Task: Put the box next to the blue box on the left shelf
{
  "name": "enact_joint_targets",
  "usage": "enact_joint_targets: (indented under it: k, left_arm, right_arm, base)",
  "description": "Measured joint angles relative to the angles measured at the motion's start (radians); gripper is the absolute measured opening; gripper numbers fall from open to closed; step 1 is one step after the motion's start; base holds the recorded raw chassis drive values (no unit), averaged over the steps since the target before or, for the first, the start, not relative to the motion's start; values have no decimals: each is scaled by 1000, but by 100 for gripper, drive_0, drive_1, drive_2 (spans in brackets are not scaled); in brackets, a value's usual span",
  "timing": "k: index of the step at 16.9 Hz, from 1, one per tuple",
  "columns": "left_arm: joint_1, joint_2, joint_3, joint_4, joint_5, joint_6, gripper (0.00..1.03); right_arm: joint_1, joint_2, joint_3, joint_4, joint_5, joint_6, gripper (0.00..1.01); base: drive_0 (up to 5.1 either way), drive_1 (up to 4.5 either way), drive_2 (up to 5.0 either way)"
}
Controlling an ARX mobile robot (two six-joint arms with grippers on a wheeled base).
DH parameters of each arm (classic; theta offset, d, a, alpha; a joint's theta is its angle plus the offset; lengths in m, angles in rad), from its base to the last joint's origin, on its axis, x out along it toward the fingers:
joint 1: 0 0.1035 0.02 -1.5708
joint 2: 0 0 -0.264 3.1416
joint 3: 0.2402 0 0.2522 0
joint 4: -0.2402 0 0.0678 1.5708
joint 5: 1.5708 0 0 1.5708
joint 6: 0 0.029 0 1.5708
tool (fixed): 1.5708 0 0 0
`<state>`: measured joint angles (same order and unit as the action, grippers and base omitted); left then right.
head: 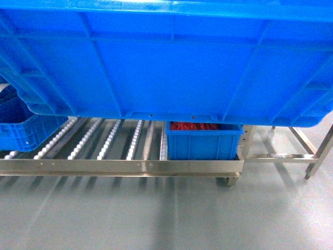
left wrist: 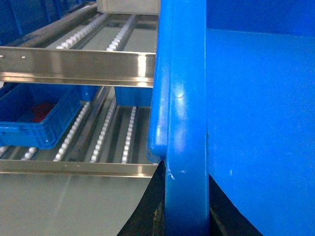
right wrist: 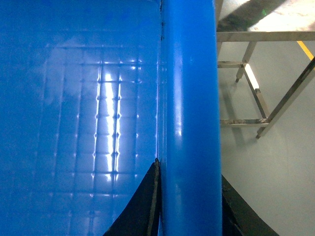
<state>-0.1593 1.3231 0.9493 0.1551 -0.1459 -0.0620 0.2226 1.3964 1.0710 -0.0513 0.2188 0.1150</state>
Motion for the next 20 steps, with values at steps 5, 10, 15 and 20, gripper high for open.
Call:
enact_joint_targets:
  k: [5, 10, 15, 20]
  left_arm:
    - [0, 0, 0, 0, 0, 0, 8]
    - [0, 0, 0, 0, 0, 0, 8]
    - [0, 0, 0, -2, 0, -2, 8]
    - [0, 0, 0, 0, 0, -1, 8]
  right_arm:
    - [0, 0, 0, -2, 0, 0, 20]
    - [0, 0, 0, 0, -1, 0, 20]
    - [0, 0, 0, 2, -2, 0, 20]
    - [0, 0, 0, 0, 0, 0, 20]
  base:
    - [-496, 241, 241]
    - [-495, 241, 241]
    - [-495, 241, 241]
    - [-489, 247, 247]
